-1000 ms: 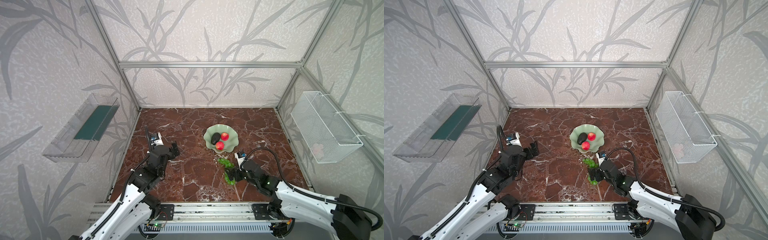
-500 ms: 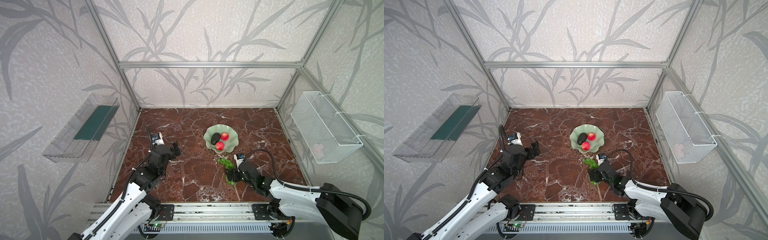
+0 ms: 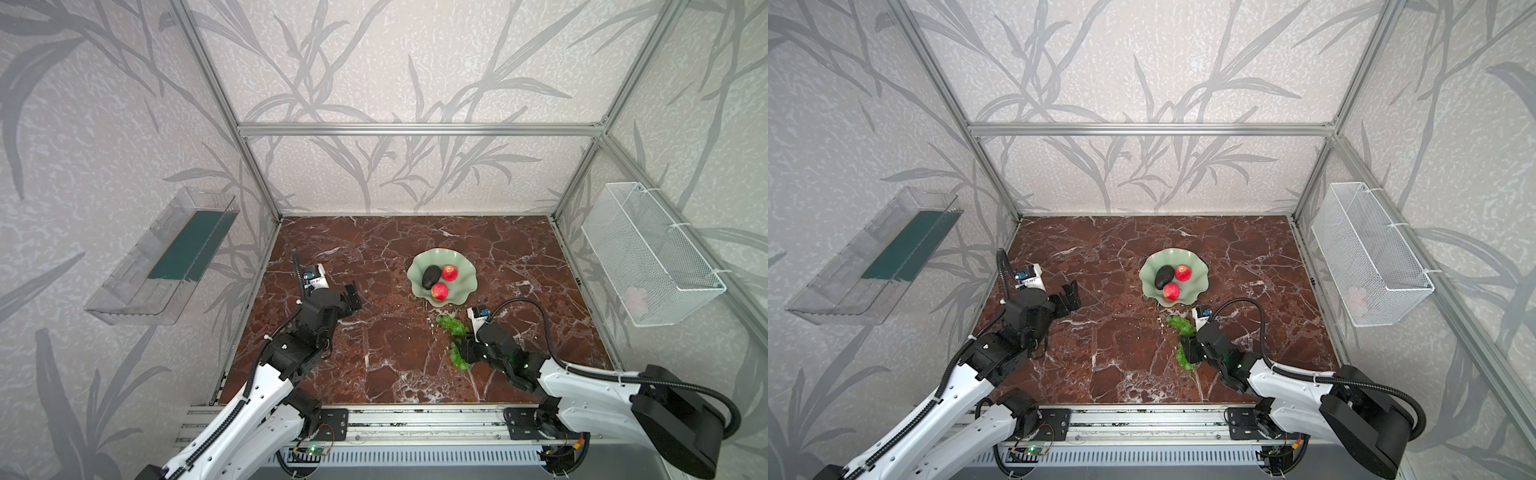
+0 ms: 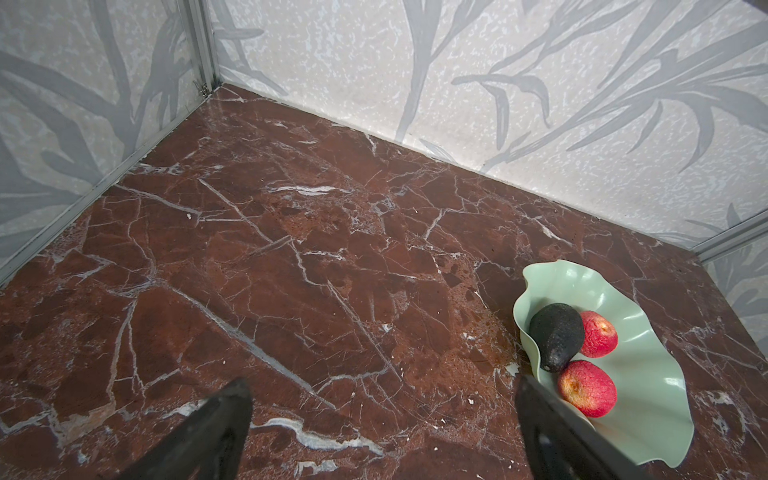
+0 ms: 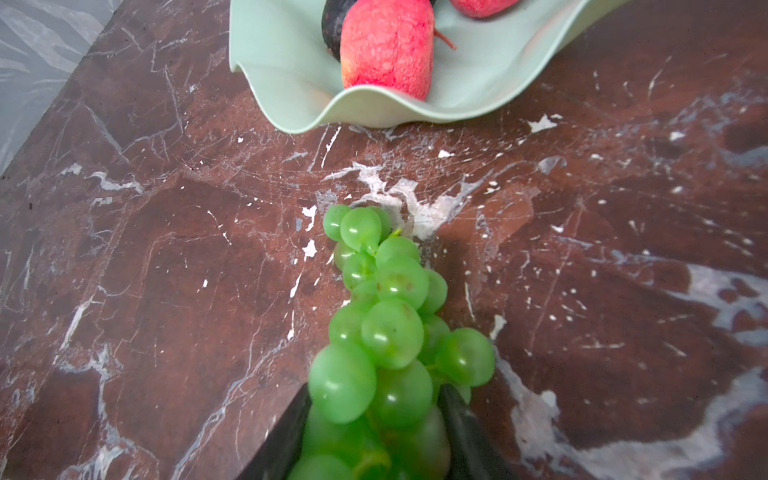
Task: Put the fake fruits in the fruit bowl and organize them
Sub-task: 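Lift the grapes with the right gripper toward the bowl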
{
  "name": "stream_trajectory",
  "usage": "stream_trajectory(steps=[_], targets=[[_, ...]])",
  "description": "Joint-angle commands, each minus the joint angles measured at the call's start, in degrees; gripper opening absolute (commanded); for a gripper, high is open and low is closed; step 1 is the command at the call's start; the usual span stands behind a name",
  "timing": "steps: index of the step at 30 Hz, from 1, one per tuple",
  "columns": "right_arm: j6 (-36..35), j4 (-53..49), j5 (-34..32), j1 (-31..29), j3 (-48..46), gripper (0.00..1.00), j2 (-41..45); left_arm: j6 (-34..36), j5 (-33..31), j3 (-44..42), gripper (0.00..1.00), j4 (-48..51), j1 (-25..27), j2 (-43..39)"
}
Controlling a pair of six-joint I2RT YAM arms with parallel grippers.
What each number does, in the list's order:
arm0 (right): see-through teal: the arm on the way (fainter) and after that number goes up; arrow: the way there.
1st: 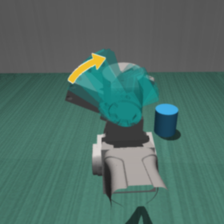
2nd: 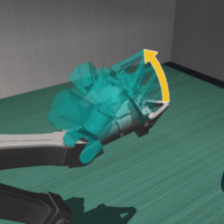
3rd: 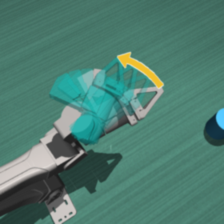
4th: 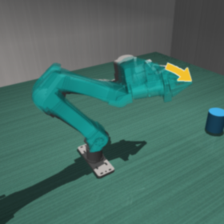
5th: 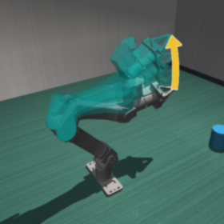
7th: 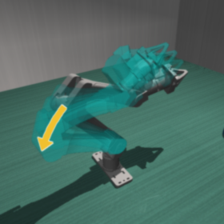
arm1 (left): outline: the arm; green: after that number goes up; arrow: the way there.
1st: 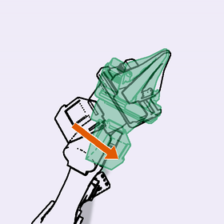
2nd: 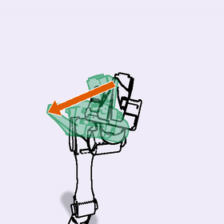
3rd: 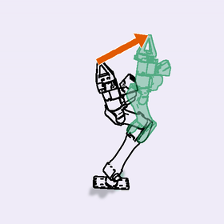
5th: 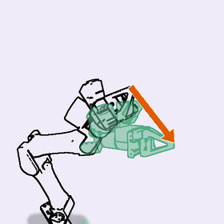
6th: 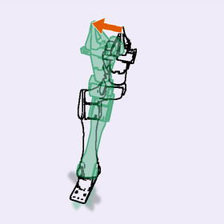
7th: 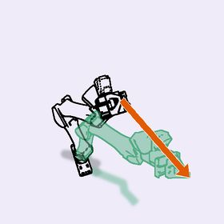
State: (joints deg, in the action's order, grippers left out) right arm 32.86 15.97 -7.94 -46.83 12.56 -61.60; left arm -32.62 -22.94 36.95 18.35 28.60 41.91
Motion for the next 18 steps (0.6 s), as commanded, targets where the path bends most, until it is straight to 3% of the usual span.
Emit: stream_trajectory(steps=[1, 11, 18], targets=[[-0.8, -8.2, -1.8, -0.2, 2.5, 0.43, 6.0, -1.0, -0.6, -1.0, 0.99, -0.7, -0.4, 0.0], [-3.9, -28.8, -10.3, -0.1, 9.5, 0.40, 27.3, -1.1, 0.1, -1.2, 0.99, -1.5, -0.6, 0.4], [-8.0, -34.6, -14.4, 0.8, 20.5, 0.40, 24.7, -1.2, 0.5, -0.9, 0.99, -1.6, -0.7, 0.3]])
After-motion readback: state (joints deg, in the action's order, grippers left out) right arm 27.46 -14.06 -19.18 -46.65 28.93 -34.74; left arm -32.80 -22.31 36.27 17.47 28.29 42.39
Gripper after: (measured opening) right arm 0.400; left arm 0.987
